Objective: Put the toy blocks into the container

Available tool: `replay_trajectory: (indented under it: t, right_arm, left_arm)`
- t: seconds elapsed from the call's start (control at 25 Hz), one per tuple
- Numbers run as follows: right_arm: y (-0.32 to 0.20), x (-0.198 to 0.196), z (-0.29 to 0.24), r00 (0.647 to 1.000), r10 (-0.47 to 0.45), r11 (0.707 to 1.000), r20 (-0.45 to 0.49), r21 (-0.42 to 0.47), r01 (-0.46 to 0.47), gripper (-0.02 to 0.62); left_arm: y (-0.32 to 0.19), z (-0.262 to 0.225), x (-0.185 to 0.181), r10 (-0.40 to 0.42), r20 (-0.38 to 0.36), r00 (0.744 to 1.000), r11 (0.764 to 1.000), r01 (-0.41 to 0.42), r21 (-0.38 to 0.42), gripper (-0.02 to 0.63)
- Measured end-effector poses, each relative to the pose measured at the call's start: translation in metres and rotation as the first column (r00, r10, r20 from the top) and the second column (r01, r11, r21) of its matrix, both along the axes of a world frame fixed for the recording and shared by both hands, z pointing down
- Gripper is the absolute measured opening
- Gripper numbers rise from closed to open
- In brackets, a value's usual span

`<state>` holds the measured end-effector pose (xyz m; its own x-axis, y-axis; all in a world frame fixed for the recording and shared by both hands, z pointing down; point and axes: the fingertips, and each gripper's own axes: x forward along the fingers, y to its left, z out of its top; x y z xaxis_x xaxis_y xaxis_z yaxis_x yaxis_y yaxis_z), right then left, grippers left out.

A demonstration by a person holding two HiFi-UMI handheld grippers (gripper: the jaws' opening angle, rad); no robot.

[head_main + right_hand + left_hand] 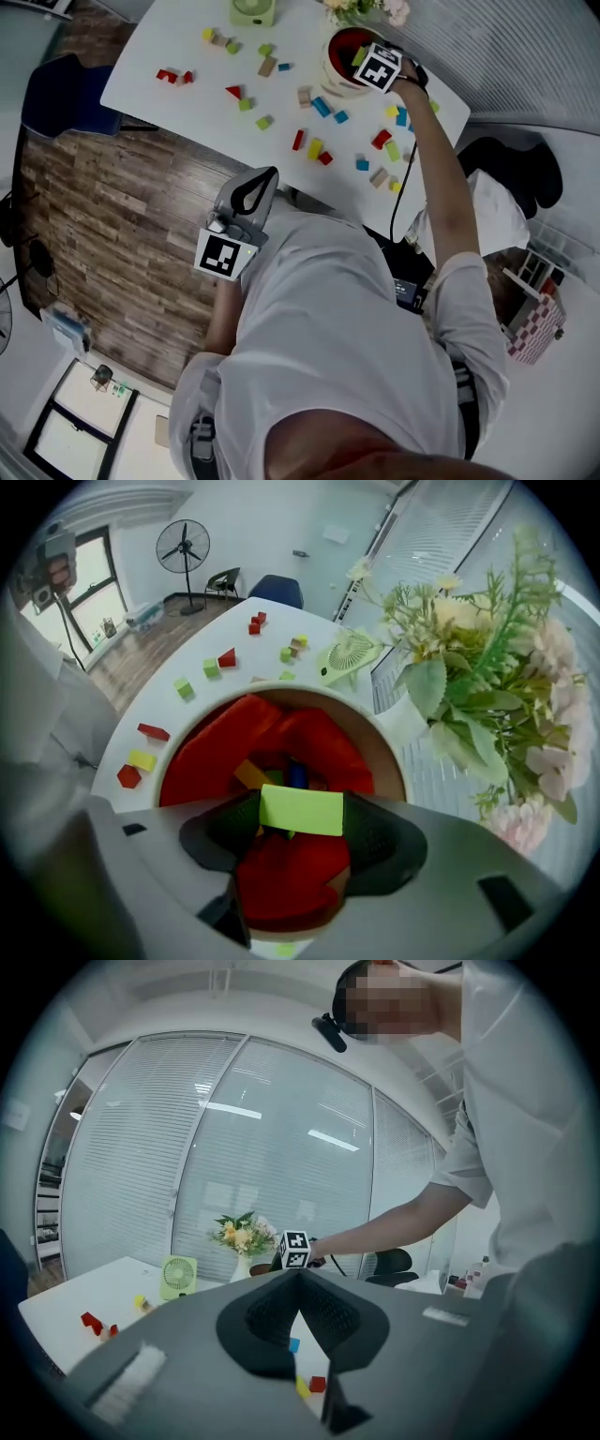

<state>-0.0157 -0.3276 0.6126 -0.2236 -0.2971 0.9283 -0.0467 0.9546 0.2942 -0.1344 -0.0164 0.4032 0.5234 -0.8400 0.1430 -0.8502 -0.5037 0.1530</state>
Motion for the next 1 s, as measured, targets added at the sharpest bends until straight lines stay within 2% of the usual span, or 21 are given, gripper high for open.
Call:
replay_trajectory:
  t: [0.2, 0.36, 0.44, 0.52, 0.6, 0.72, 0.88, 1.0]
  right_arm:
    - [-0.005, 0.003, 0.003, 0.995, 0.085, 0.996, 0.06, -0.032, -0.083, 0.304]
    - [-0.001, 0.019, 0.001, 0.978, 0.177, 0.982, 0.107, -0.083, -0.169, 0.322]
    - [0.0, 0.014, -0.012, 0.963, 0.19, 0.981, 0.193, -0.084, -0.177, 0.314]
    - [-0.001, 0.007, -0.033, 0.927, 0.203, 0.979, 0.315, -0.07, -0.19, 0.277]
    - [-0.002, 0.01, -0.055, 0.871, 0.222, 0.973, 0.437, -0.043, -0.226, 0.199]
    - [-0.001, 0.025, -0.086, 0.774, 0.228, 0.956, 0.59, 0.018, -0.294, 0.006]
    - [0.017, 0.054, -0.12, 0.629, 0.22, 0.929, 0.745, 0.037, -0.369, 0.002]
    - [0.037, 0.091, -0.147, 0.474, 0.224, 0.883, 0.852, 0.029, -0.469, 0.002]
  left_arm:
    - [0.002, -0.001, 0.002, -0.01, 0.0, 1.0, 1.0, 0.01, -0.002, -0.002]
    - [0.002, 0.0, 0.007, -0.001, 0.002, 1.0, 1.0, 0.001, -0.008, -0.002]
    - [0.001, -0.002, 0.01, 0.006, 0.002, 1.0, 1.0, -0.006, -0.005, -0.002]
    - [0.0, -0.004, 0.013, 0.015, 0.005, 1.0, 1.0, -0.015, -0.003, -0.002]
    - [-0.001, -0.004, 0.018, 0.026, 0.01, 1.0, 1.0, -0.026, -0.002, -0.002]
    - [-0.003, -0.004, 0.026, 0.051, 0.017, 0.999, 0.999, -0.051, -0.004, -0.002]
    - [-0.01, -0.004, 0.04, 0.09, 0.031, 0.995, 0.996, -0.09, -0.007, -0.002]
    - [-0.018, -0.005, 0.051, 0.119, 0.048, 0.992, 0.993, -0.119, 0.0, -0.002]
